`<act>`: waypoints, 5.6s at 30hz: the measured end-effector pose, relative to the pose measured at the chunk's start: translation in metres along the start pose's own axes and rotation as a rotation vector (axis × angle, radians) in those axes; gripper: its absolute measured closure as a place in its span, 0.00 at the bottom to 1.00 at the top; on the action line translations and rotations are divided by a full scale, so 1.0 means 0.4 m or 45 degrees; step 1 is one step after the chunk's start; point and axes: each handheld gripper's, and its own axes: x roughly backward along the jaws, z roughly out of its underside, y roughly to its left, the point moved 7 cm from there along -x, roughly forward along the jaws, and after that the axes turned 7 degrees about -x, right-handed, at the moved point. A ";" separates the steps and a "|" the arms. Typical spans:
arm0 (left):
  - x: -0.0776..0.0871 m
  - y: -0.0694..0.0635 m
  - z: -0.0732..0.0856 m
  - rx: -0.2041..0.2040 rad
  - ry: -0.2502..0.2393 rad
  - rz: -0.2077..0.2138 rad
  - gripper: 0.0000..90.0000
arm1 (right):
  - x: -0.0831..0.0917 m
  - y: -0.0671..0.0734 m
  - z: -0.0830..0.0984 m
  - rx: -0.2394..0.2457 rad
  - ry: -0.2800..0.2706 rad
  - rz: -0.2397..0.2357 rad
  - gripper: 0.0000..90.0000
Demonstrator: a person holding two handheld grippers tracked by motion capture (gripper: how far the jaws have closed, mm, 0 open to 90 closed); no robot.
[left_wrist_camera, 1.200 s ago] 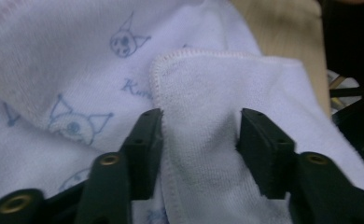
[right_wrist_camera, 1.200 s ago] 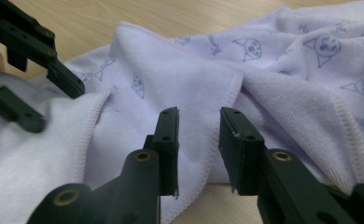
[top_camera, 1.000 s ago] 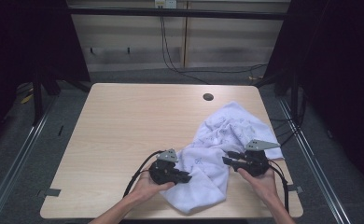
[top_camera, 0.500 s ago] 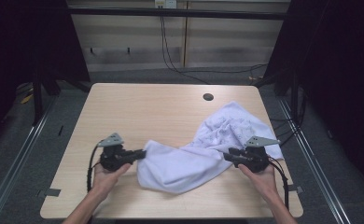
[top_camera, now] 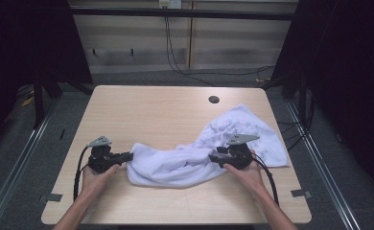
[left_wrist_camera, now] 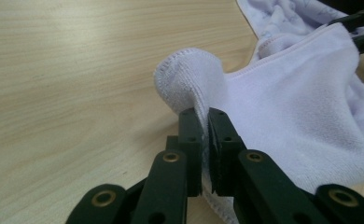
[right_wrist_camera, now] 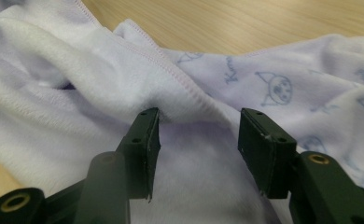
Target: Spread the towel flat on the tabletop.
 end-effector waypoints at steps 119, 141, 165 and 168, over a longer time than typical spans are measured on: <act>-0.021 -0.245 0.011 -0.217 0.084 0.275 0.79 | 0.431 0.059 0.281 -0.169 0.008 0.081 0.71; -0.103 -0.222 0.054 -0.386 0.323 0.171 0.87 | 0.288 0.053 0.181 -0.098 0.088 0.068 0.98; -0.208 -0.240 -0.019 -0.369 0.281 0.264 0.77 | 0.301 0.016 0.216 -0.167 0.109 0.131 0.64; -0.211 -0.236 -0.012 -0.424 0.322 0.236 0.82 | 0.256 -0.014 0.196 -0.197 0.128 0.135 0.60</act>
